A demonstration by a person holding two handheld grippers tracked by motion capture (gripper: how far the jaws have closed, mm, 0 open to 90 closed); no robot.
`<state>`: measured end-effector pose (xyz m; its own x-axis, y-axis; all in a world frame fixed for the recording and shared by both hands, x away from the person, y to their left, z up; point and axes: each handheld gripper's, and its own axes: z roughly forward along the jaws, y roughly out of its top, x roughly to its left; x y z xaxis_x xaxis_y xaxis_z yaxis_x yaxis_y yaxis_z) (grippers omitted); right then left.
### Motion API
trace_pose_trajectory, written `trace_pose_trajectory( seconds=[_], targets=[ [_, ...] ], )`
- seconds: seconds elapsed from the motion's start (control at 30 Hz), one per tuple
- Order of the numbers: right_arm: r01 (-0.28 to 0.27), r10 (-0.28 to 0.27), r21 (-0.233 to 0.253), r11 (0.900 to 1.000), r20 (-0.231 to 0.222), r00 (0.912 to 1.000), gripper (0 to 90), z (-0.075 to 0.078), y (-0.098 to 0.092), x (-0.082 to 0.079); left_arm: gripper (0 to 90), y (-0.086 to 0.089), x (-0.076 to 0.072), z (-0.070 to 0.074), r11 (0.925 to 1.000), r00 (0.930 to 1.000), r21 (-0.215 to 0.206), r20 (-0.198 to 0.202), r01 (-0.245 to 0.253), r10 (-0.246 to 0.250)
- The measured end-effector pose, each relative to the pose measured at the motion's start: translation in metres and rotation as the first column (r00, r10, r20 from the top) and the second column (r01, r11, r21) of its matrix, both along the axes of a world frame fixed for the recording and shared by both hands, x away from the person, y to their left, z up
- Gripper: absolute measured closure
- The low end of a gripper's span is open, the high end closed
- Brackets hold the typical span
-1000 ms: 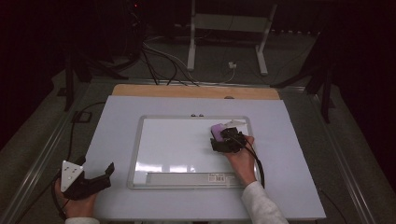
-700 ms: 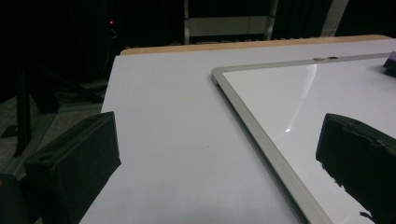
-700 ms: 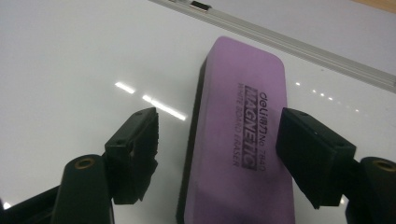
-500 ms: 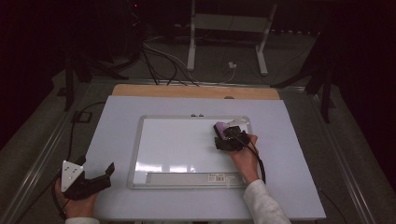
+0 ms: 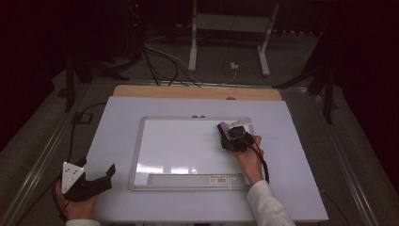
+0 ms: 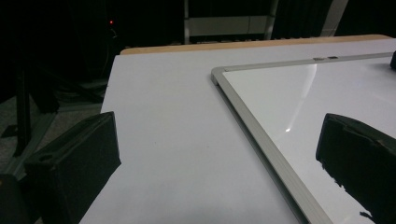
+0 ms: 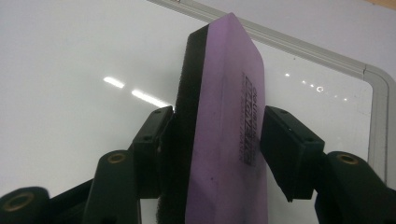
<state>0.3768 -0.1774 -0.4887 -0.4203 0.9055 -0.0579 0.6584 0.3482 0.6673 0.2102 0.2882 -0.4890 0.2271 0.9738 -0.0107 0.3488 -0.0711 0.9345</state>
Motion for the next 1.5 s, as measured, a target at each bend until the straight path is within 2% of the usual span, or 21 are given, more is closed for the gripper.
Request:
trace_pose_trajectory(
  seconds=[0.13, 0.2, 0.3, 0.4, 0.53, 0.73, 1.03, 1.5],
  targets=[
    [0.002, -0.002, -0.010, 1.000, -0.018, 0.9998, 45.6, -0.001, -0.001, 0.003, 0.5, 0.000, 0.000, 0.000, 1.0000, 1.0000, 0.000, 0.000, 0.000, 0.000],
    [0.010, -0.011, -0.013, 1.000, -0.023, 0.9997, 49.6, -0.002, -0.002, 0.003, 0.4, 0.000, 0.000, 0.000, 1.0000, 1.0000, 0.001, 0.001, -0.001, 0.001],
    [0.014, -0.014, -0.007, 1.000, -0.007, 0.9999, 59.3, 0.000, -0.004, 0.002, 0.5, 0.000, 0.000, 0.000, 1.0000, 1.0000, 0.001, -0.001, -0.001, 0.001],
    [0.012, -0.012, 0.010, 1.000, 0.008, 0.9999, 62.3, 0.002, -0.004, 0.001, 0.5, 0.000, 0.000, 0.000, 1.0000, 1.0000, 0.001, 0.000, -0.001, 0.001],
    [0.010, -0.010, 0.014, 1.000, 0.023, 0.9997, 62.9, 0.004, -0.003, 0.000, 0.5, 0.000, 0.000, 0.000, 1.0000, 1.0000, -0.001, 0.000, -0.002, 0.002],
    [0.038, -0.040, 0.051, 0.998, 0.027, 0.9989, 63.1, 0.007, -0.007, 0.000, 0.5, 0.000, 0.000, 0.000, 1.0000, 1.0000, -0.002, 0.002, -0.003, 0.003],
    [0.056, -0.059, 0.069, 0.996, 0.051, 0.9969, 63.1, 0.012, -0.011, -0.001, 0.5, 0.000, 0.000, 0.000, 1.0000, 1.0000, 0.001, 0.000, -0.002, 0.002],
    [0.095, -0.100, 0.093, 0.991, 0.049, 0.9938, 63.1, 0.017, -0.015, 0.002, 0.5, 0.000, 0.000, 0.000, 1.0000, 1.0000, 0.000, 0.000, -0.002, 0.002]
  ],
)
